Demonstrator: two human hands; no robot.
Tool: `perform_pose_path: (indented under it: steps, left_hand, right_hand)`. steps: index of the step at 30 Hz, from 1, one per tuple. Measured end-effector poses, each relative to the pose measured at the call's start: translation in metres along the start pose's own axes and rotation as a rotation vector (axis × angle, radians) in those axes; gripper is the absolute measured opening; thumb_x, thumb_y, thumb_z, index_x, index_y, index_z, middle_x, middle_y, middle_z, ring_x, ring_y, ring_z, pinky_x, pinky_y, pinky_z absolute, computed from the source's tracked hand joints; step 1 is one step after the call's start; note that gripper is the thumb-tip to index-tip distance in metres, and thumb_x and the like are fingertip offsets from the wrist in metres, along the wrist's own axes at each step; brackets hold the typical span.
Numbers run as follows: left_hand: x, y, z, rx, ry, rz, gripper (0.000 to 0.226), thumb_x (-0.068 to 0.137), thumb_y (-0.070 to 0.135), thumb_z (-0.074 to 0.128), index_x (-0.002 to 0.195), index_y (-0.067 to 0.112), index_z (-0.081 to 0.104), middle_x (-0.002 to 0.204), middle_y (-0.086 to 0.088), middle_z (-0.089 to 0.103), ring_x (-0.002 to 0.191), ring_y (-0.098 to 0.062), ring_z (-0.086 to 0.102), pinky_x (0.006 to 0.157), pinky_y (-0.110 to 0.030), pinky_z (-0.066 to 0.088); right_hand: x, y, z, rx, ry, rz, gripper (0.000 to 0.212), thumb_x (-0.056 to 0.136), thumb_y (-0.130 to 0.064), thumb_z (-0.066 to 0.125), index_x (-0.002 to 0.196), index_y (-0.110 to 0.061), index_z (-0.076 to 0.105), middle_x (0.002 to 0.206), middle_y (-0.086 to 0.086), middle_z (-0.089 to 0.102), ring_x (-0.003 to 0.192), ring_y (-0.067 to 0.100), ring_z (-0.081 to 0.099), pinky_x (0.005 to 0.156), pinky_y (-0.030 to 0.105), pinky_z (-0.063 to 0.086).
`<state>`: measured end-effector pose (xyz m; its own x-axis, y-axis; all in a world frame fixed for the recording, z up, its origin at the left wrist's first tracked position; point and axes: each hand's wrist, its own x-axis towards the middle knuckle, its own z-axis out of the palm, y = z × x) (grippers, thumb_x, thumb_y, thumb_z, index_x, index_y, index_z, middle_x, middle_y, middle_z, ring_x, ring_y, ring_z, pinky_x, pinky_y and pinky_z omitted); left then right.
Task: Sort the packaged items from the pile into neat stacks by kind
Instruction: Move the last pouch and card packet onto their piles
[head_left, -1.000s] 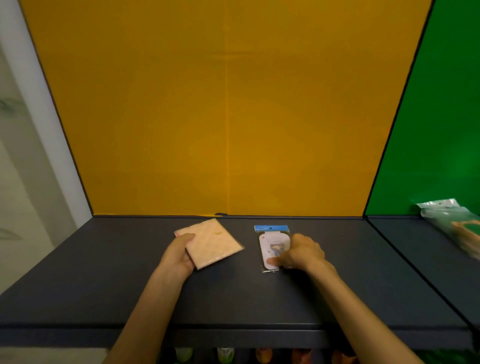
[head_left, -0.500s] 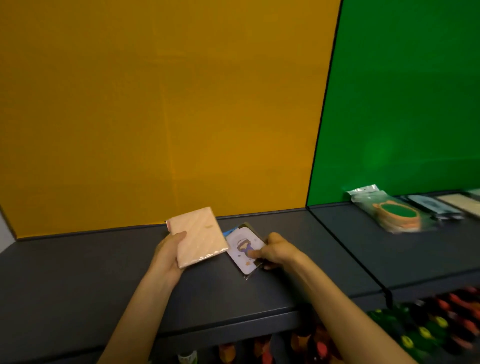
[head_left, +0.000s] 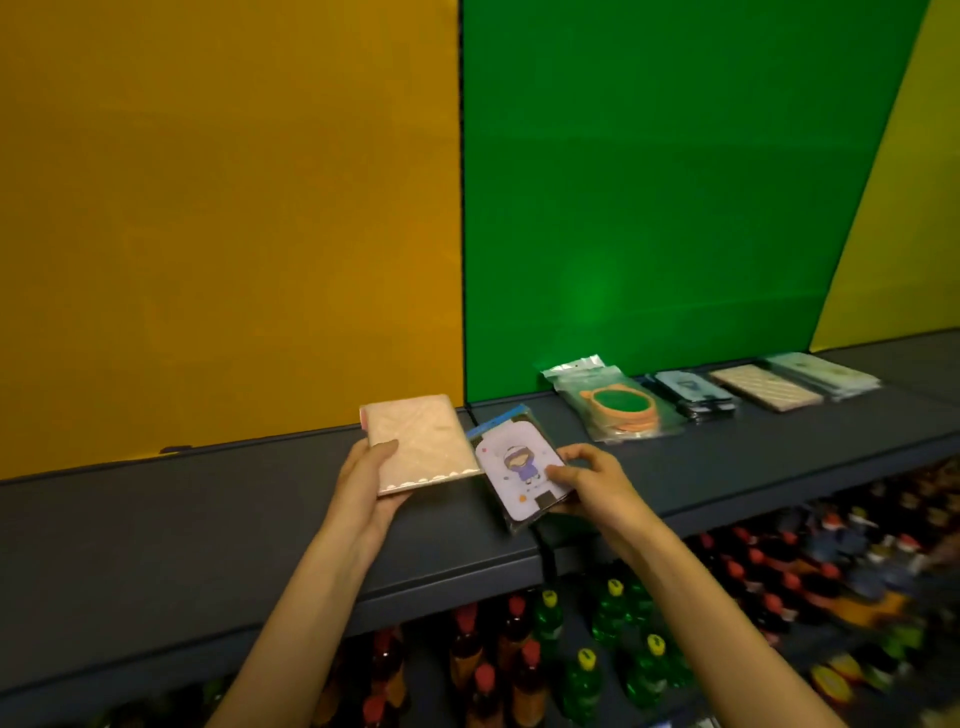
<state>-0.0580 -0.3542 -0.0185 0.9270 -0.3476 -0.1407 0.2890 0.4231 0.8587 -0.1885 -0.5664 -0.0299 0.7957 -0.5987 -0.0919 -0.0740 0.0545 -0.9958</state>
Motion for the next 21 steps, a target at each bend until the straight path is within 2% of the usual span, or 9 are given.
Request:
perform_pose_path:
  steps: [5,10,16,21]
  left_hand:
    - [-0.026,-0.053,0.090,0.095,0.005,0.056,0.018,0.097,0.011,0.053,0.115,0.011,0.056,0.104,-0.009,0.066,0.091,-0.020,0.064,0.056,-0.034,0.059]
    - [-0.042,-0.101,0.168,0.171,0.062,0.092,0.013,0.095,0.013,0.054,0.108,0.010,0.056,0.091,-0.008,0.062,0.075,-0.017,0.058,0.043,-0.023,0.047]
    - [-0.042,-0.144,0.247,0.231,0.041,0.069,0.008,0.095,0.012,0.049,0.099,0.011,0.055,0.090,-0.007,0.061,0.077,-0.020,0.059,0.050,-0.029,0.047]
    - [-0.018,-0.168,0.295,0.258,0.030,0.098,0.014,0.095,0.012,0.049,0.107,0.009,0.055,0.090,-0.007,0.060,0.075,-0.018,0.059,0.048,-0.027,0.048]
  right_hand:
    - [-0.002,0.002,-0.118,0.002,0.043,-0.061,0.013,0.093,-0.005,0.062,0.105,-0.002,0.058,0.090,0.013,0.075,0.078,0.024,0.073,0.071,0.039,0.061]
    - [0.004,0.006,-0.218,0.046,0.111,-0.068,0.019,0.094,-0.006,0.061,0.111,0.001,0.058,0.087,0.011,0.075,0.073,0.020,0.073,0.060,0.029,0.057]
    - [0.021,0.008,-0.305,0.129,0.176,-0.081,0.019,0.095,-0.006,0.060,0.113,0.001,0.059,0.089,0.010,0.076,0.079,0.022,0.074,0.061,0.028,0.059]
    - [0.061,0.008,-0.351,0.133,0.210,-0.067,0.020,0.096,-0.005,0.059,0.114,0.003,0.057,0.094,0.013,0.074,0.084,0.024,0.073,0.063,0.028,0.061]
